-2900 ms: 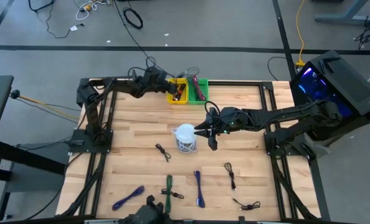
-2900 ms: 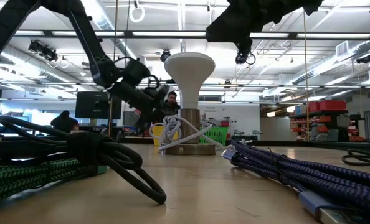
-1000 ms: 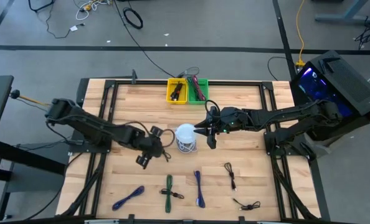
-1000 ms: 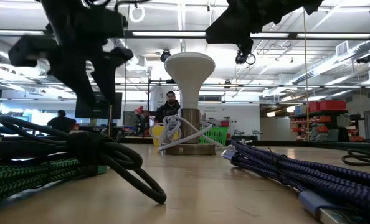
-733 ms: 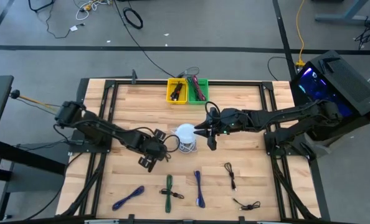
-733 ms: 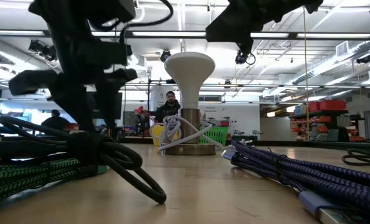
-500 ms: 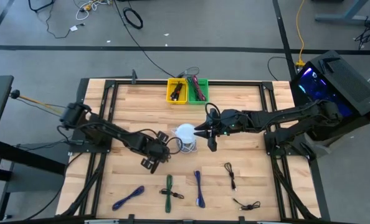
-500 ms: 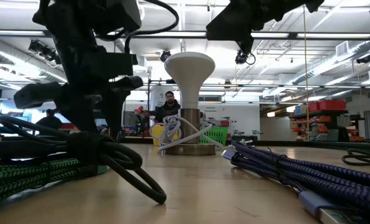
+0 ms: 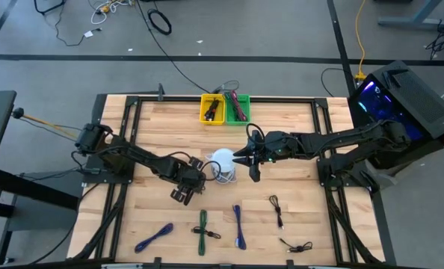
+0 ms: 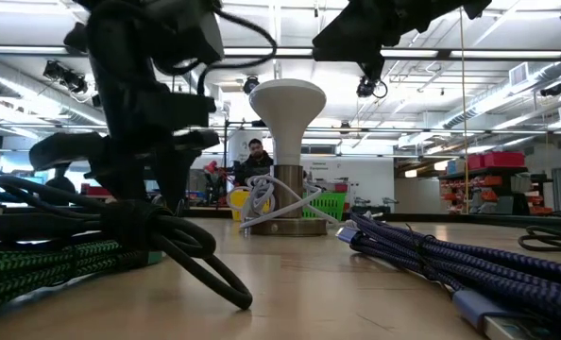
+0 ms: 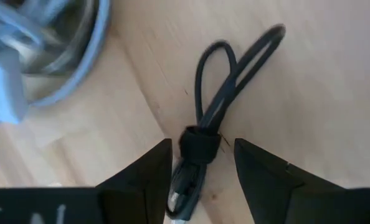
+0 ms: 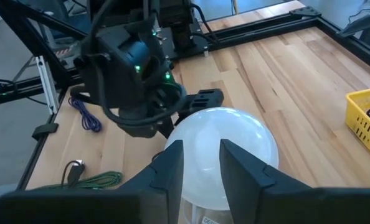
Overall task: Pick & Place USB Port
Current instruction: Put the black charger cable into the yellow bin
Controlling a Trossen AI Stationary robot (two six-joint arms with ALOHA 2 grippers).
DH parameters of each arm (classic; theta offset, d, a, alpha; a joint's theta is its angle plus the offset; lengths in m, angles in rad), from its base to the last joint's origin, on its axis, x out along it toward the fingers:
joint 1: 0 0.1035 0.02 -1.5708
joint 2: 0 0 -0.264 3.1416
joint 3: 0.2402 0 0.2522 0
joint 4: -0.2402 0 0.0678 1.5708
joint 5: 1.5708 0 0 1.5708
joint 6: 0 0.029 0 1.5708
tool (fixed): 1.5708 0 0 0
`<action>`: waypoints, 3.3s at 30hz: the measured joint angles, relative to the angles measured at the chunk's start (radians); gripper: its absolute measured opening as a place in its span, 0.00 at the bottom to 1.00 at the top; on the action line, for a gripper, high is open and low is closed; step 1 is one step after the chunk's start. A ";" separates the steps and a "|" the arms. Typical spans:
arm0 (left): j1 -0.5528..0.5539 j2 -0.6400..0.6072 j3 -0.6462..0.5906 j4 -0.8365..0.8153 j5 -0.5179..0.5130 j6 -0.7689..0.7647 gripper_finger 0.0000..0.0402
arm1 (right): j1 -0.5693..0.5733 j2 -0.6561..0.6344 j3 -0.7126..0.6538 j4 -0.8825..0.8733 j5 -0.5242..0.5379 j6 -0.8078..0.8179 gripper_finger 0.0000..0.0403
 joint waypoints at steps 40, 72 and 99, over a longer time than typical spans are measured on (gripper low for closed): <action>0.384 -0.567 -0.006 -0.050 0.001 -0.318 0.07 | 0.000 0.000 0.000 -0.010 0.000 -0.048 0.26; 1.010 -0.077 -0.265 1.225 0.520 -0.885 0.07 | 0.000 0.000 0.000 0.021 0.017 -0.070 0.26; 1.010 0.095 -0.168 1.114 0.446 -0.960 0.38 | 0.000 0.000 0.000 0.012 0.018 -0.075 0.26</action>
